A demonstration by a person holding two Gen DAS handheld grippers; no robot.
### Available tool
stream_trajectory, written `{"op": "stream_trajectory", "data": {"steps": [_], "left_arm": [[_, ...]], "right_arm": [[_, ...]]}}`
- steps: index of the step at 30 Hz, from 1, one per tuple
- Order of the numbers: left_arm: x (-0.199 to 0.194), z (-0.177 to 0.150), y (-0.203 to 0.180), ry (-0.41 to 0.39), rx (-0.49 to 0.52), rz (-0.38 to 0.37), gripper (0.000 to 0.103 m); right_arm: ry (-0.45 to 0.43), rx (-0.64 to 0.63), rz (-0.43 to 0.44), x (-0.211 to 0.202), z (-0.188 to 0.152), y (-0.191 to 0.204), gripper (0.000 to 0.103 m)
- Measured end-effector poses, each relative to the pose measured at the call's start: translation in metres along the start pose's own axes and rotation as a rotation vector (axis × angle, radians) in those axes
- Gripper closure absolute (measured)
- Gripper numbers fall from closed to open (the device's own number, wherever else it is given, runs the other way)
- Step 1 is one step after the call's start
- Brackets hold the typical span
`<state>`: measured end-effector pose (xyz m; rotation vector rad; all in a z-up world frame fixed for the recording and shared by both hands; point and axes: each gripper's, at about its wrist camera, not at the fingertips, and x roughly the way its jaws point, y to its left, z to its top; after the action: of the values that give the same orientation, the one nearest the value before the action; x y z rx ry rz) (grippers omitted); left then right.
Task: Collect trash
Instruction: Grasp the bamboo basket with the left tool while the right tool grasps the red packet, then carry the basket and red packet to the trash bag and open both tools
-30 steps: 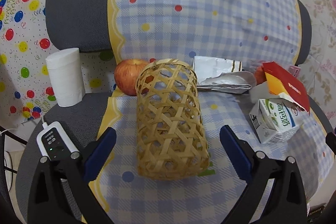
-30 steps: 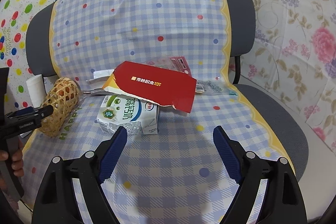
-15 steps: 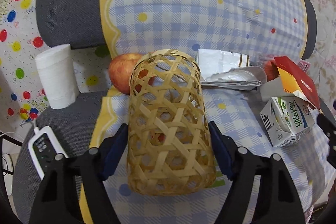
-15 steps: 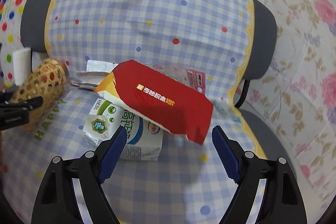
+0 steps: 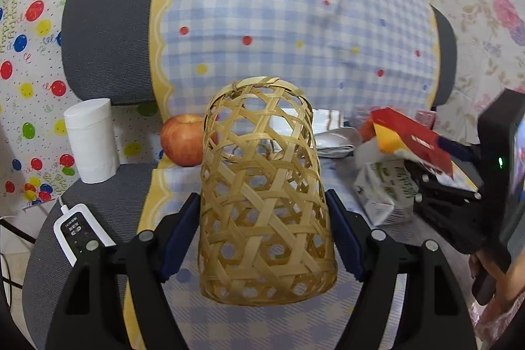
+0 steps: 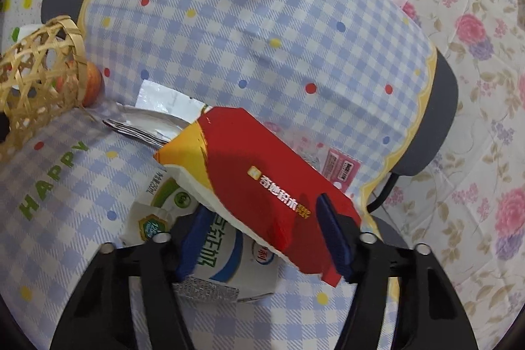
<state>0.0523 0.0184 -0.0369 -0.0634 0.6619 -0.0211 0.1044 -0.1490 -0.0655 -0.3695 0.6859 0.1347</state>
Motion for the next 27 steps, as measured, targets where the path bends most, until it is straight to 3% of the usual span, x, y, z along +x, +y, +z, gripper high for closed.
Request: {"op": "stream_trajectory", "data": {"steps": [1, 2, 7, 12, 22, 27], "left_arm": [[-0.001, -0.001, -0.002, 0.001, 0.003, -0.006, 0.030], [-0.003, -0.002, -0.006, 0.000, 0.009, -0.009, 0.030], [-0.021, -0.008, -0.024, -0.020, 0.044, -0.051, 0.030], [-0.042, -0.014, -0.049, -0.047, 0.077, -0.109, 0.030], [-0.084, -0.036, -0.105, -0.083, 0.159, -0.229, 0.030], [-0.100, -0.051, -0.129, -0.063, 0.196, -0.292, 0.030]], "right_arm": [[0.000, 0.022, 0.013, -0.002, 0.000, -0.003, 0.084], [-0.010, 0.064, 0.025, -0.008, -0.001, -0.012, 0.090], [-0.064, 0.256, 0.064, -0.045, -0.011, -0.065, 0.102], [-0.083, 0.360, 0.082, -0.082, -0.032, -0.100, 0.102], [-0.067, 0.448, 0.103, -0.148, -0.084, -0.119, 0.102], [-0.057, 0.501, 0.102, -0.179, -0.115, -0.124, 0.102]]}}
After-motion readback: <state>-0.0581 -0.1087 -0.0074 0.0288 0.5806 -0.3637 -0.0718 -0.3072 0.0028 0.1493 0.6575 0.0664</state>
